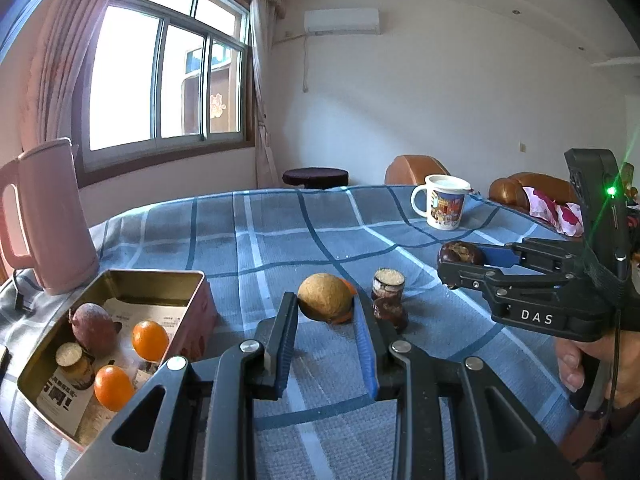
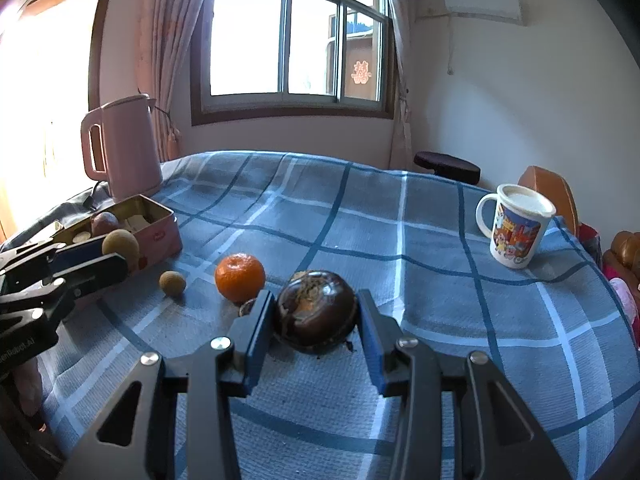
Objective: Organize fruits
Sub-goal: 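Lift and carry the dark brown fruit and tan fruit toward the tin with both tools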
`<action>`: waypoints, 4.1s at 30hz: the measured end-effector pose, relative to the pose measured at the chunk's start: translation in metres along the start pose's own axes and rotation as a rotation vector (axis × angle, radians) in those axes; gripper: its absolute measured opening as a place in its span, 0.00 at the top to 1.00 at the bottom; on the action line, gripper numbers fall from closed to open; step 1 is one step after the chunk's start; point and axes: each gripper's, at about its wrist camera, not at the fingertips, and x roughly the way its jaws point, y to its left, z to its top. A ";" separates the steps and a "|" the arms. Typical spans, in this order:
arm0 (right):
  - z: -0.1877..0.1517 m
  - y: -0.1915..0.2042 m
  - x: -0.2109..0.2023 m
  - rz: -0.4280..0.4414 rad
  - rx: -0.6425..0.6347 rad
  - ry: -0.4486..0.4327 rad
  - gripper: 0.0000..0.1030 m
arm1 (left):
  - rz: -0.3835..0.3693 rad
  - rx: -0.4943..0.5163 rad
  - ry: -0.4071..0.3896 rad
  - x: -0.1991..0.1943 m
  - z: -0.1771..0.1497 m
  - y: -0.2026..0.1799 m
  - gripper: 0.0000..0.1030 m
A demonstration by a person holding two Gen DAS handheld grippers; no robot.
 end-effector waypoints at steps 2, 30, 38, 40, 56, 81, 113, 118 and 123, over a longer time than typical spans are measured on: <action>0.000 0.000 -0.002 -0.003 -0.001 -0.011 0.57 | 0.000 0.001 -0.007 0.000 0.001 0.000 0.71; -0.001 -0.001 -0.015 -0.010 -0.004 -0.082 0.57 | 0.021 0.013 -0.072 -0.003 0.013 -0.002 0.71; -0.001 -0.002 -0.018 -0.012 -0.004 -0.099 0.57 | 0.029 0.002 -0.082 -0.001 0.014 0.000 0.71; -0.001 -0.002 -0.018 -0.012 -0.004 -0.106 0.57 | 0.032 -0.003 -0.084 -0.001 0.014 0.001 0.71; -0.001 0.002 -0.024 -0.008 -0.010 -0.139 0.57 | 0.034 -0.010 -0.087 0.004 0.017 0.006 0.71; 0.010 0.036 -0.005 0.041 -0.054 -0.126 0.57 | 0.052 -0.060 -0.090 -0.004 0.017 0.029 0.71; 0.047 0.113 0.017 0.189 -0.153 -0.135 0.57 | 0.122 -0.129 -0.109 -0.034 0.011 0.078 0.71; 0.051 0.127 0.022 0.209 -0.168 -0.129 0.57 | 0.133 -0.140 -0.110 -0.037 0.010 0.086 0.71; 0.053 0.137 0.026 0.221 -0.182 -0.125 0.57 | 0.147 -0.151 -0.112 -0.041 0.008 0.095 0.71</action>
